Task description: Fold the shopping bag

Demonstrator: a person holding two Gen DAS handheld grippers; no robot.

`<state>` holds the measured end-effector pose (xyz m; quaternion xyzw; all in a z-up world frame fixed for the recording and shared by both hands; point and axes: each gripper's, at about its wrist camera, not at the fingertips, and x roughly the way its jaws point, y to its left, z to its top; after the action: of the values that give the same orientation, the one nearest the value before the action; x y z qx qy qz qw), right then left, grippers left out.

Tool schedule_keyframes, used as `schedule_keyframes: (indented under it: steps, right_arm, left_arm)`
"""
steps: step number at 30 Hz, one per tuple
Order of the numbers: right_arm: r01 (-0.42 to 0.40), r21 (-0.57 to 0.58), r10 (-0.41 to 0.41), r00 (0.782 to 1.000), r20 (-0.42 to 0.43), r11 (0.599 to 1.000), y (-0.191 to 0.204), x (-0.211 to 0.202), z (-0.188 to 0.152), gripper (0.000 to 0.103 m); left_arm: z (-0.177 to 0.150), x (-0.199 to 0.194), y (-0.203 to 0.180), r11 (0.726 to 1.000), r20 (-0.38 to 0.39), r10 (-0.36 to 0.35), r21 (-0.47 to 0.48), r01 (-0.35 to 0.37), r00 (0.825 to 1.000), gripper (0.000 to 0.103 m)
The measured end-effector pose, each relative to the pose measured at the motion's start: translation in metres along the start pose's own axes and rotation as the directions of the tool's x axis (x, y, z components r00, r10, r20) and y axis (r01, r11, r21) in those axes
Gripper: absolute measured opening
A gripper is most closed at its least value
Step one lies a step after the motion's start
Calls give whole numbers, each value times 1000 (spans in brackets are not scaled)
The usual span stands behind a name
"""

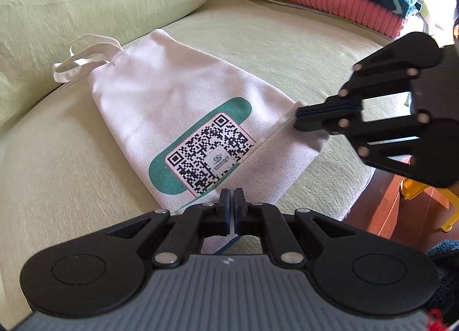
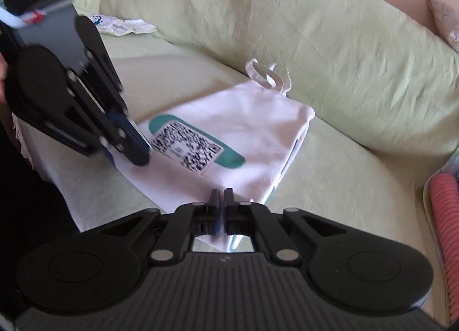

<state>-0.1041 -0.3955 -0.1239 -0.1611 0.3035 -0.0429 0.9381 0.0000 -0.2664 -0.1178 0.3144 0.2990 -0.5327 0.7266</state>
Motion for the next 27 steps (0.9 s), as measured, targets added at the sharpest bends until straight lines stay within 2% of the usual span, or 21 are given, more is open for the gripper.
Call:
schedule_keyframes:
  steps: [3,4,5,6,8,9,10,11,12,14,15,17,18,20,23,24,25,27]
  right_arm:
    - [-29,14,29,999,20,999,-5,3,-10,0]
    - [-41,35,41,999,21,999,-8,4,-12,0]
    - [-63,68,62,998,18,996,-13,6,-12,0]
    - [-78,83,77,997,16,994,-16,7,-12,0]
    - [-97,78,97,995,6,992,-19,11,-10,0]
    - [-108,89,108,994,3,990,-20,12,-9,0]
    - [-121,101,121,993,2,988,-23,12,-9,0]
    - [-134,111,134,991,2,985,-25,13,-9,0]
    - [-141,113,142,990,1,984,-27,14,-10,0]
    - [-153,110,155,988,-2,982,-28,15,-10,0]
    - [-156,107,157,988,-4,982,-28,14,-9,0]
    - [-157,99,159,987,-7,983,-27,12,-9,0]
    - [-158,95,159,987,-7,983,-27,13,-9,0]
    - [-159,87,160,987,-9,983,-26,14,-8,0]
    - [-171,42,172,985,-10,984,-24,11,-5,0]
    - [-183,9,183,983,-6,983,-23,9,-5,1]
    - [-202,-39,202,979,4,979,-22,6,-5,8]
    - [-243,-136,248,969,20,960,-23,-1,-8,17]
  left_arm:
    - [-6,-1,-7,996,31,36,80,-39,999,6]
    - [-9,-3,-13,987,47,73,143,-79,996,6]
    - [-13,-5,-24,961,73,124,241,-138,990,6]
    - [-19,-8,-34,924,98,150,340,-174,984,6]
    - [-31,-14,-55,819,154,190,519,-243,970,8]
    - [-35,-16,-61,789,160,184,564,-243,970,19]
    - [-42,-19,-67,744,166,162,627,-231,973,23]
    - [-45,-20,-69,719,167,152,658,-225,974,34]
    - [-47,-19,-70,702,171,155,674,-231,973,39]
    - [-54,-11,-69,615,188,200,740,-272,962,41]
    - [-56,-7,-68,581,185,202,768,-269,962,43]
    - [-60,-1,-65,536,183,181,805,-253,966,41]
    - [-61,1,-63,537,181,169,808,-244,969,35]
    - [-54,0,-51,612,134,110,772,-173,985,33]
    - [-39,-2,-26,715,58,-9,698,-34,998,33]
    - [-36,-2,-21,731,42,-36,682,-2,998,35]
    - [-30,-1,-12,752,18,-74,658,44,997,35]
    - [-24,1,-5,757,-13,-113,646,95,993,36]
